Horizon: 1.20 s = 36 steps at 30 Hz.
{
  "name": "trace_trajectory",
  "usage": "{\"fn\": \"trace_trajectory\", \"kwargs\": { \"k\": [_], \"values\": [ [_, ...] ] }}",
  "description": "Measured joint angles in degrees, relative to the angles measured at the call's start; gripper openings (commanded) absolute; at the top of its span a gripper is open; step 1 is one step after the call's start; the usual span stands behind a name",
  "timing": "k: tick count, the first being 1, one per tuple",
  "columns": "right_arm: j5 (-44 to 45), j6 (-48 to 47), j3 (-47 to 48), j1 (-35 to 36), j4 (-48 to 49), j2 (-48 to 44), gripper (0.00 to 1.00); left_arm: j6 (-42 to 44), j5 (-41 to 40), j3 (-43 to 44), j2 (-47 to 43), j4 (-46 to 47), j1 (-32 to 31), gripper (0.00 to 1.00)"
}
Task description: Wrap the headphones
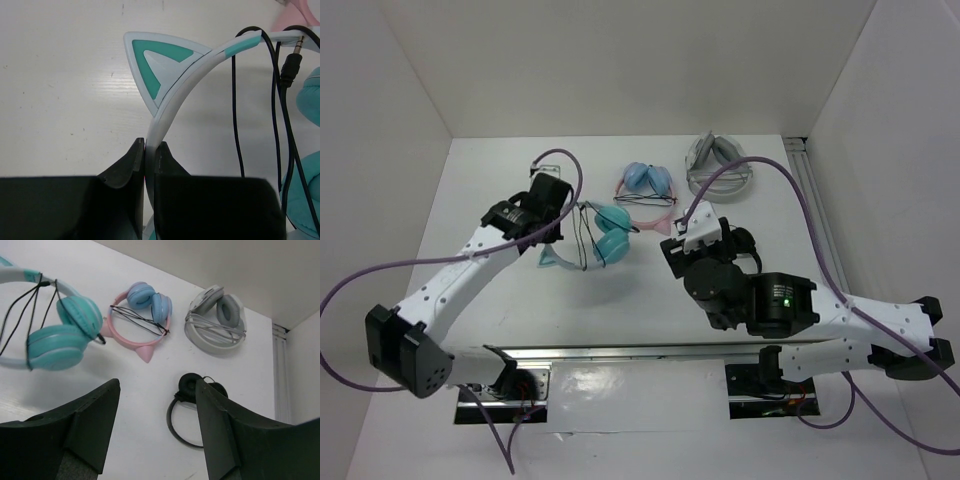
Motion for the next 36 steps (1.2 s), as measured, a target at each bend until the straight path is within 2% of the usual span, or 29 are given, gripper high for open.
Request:
{"fn": "trace_trajectory", "kwargs": {
  "k": [8,13,21,27,32,36],
  "values": [
    [-3.7,3.0,-0.1,0.0,-2.0,-0.5,0.72,-0.7,3.9,8.2,20.3,6.1,13.9,0.00],
    [-5.2,3.5,-0.1,0.4,-2.3,-2.4,0.72,-1.0,4.7,10.4,28.9,11.7,20.5,0.00],
    [-6.4,3.5,-0.2,0.5,-2.1,-3.7,0.72,-1.4,3.5,14.9,38.9,18.9,21.6,0.00],
    [-6.3,3.5,-1.1,1.0,-2.0,-3.7,0.72,-2.3,5.6,15.8,41.9,24.6,24.3,0.00],
    [-6.2,4.0,-1.8,1.0,-1.9,-3.7,0.72,-2.1,6.1,23.3,48.2,25.9,27.1,0.00],
    [-6.2,4.9,-3.0,1.1,-1.9,-3.5,0.72,-1.9,7.0,27.6,51.9,26.5,27.3,0.07]
  ]
}}
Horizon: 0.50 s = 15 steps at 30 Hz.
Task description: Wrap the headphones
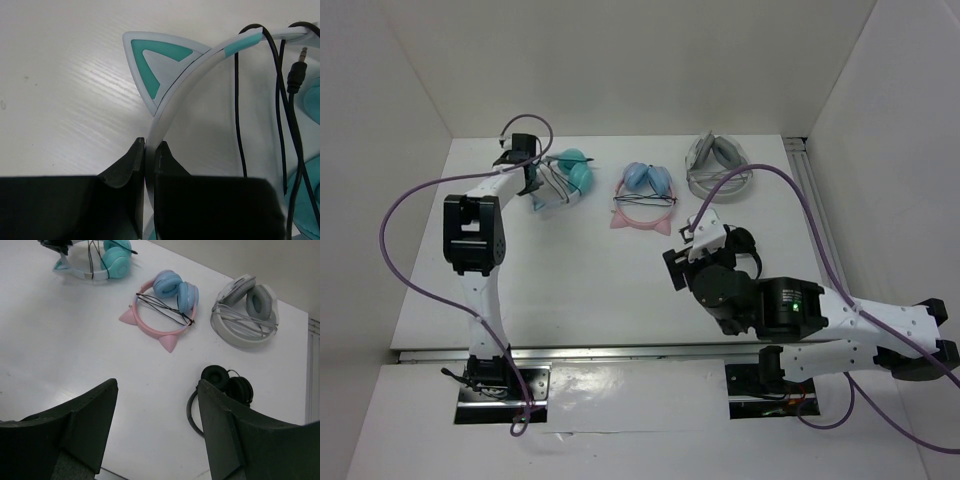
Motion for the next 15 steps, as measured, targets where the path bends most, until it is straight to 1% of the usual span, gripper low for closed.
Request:
{"fn": "trace_trajectory", "kwargs": {
  "k": [1,4,6,8,9,11,12,13,15],
  "values": [
    [-0.1,0.4,-0.1,0.0,0.0,0.1,0.72,0.0,0.3,0.8,0.6,0.0,0.0,0.16],
    [-0.9,1.4,-0.1,0.4,0.1,0.4,0.72,0.0,1.3,2.3,1.9,0.0,0.1,0.33],
    [-1.3,2.0,-0.4,0.5,0.1,0.4,0.72,-0.2,1.8,2.3,2.2,-0.2,0.1,0.41],
    [-1.8,2.5,-0.6,0.5,0.1,0.4,0.72,-0.3,2.3,2.3,2.2,-0.5,0.2,0.46],
    [-2.2,2.8,-0.7,0.5,0.1,0.4,0.77,-0.3,2.4,2.3,2.2,-0.5,0.2,0.56],
    [-2.9,3.4,-0.7,0.5,0.1,0.4,0.77,-0.2,2.8,2.3,2.2,-0.5,0.2,0.86],
    [-3.3,3.6,-0.7,0.5,0.1,0.4,0.77,-0.4,3.1,2.3,2.2,-0.6,0.2,0.97],
    [-3.6,3.8,-0.7,0.5,0.1,0.4,0.80,-0.7,3.2,2.3,2.2,-0.7,0.3,1.00],
    [-4.1,4.4,-0.7,0.5,0.0,0.4,0.80,-1.6,3.7,2.3,2.1,-0.8,0.4,1.00]
  ]
}}
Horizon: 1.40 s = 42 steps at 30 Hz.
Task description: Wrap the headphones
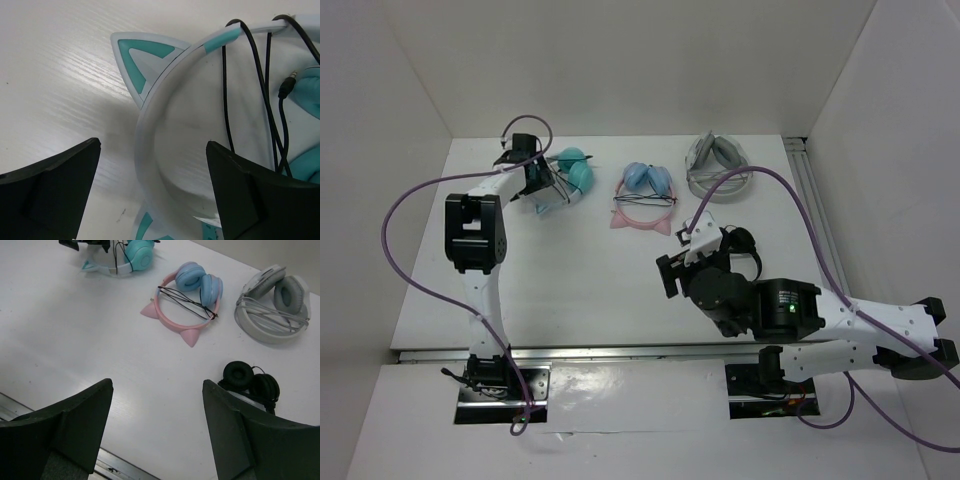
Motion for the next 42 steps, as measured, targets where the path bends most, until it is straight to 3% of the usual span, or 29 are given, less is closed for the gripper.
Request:
{"fn": "trace_trajectory", "kwargs": {
  "k": [5,6,7,8,11,17,21,25,30,37,42],
  "values": [
    [-1.0,0.7,0.0,0.0,0.0,0.0,0.81,-1.0,0.3,-0.6,-3.4,-2.1,0.3,1.00],
    [-1.3,0.7,0.0,0.0,0.0,0.0,0.88,-1.6,0.3,-0.6,-5.1,-2.6,0.3,1.00],
    [-1.5,0.7,0.0,0.1,0.0,0.0,0.88,-1.9,0.3,-0.7,-7.3,-3.1,0.5,1.00],
    [-1.7,0.6,0.0,0.2,0.0,0.0,0.98,-2.0,0.2,-0.8,-10.1,-3.7,0.5,1.00],
    [-2.3,0.5,0.2,0.5,0.1,0.0,1.00,-3.2,-0.2,-1.1,-20.1,-4.1,0.8,1.00],
    [-2.9,3.8,1.6,0.9,-1.0,-0.3,1.00,-5.2,1.0,-8.0,-48.6,-5.3,1.2,1.00],
    [-2.7,11.5,3.0,1.1,-5.8,-2.2,1.00,-4.4,7.1,-17.5,-72.6,-8.4,-3.1,1.00],
    [-4.8,16.3,2.8,1.3,-9.9,-6.6,1.00,-2.9,12.5,-27.3,-96.2,-13.9,-6.0,1.00],
    [-9.6,19.0,-1.4,1.6,-10.5,-15.3,1.00,-3.2,17.5,-36.9,-116.2,-20.7,-6.1,1.00],
    [-12.6,21.6,-7.5,1.6,-11.0,-25.8,1.00,-4.4,26.1,-50.4,-120.9,-27.1,-7.7,1.00],
    [-12.7,22.9,-8.5,1.6,-12.6,-26.3,1.00,-4.2,27.5,-51.1,-122.1,-29.3,-7.8,1.00]
  ]
}}
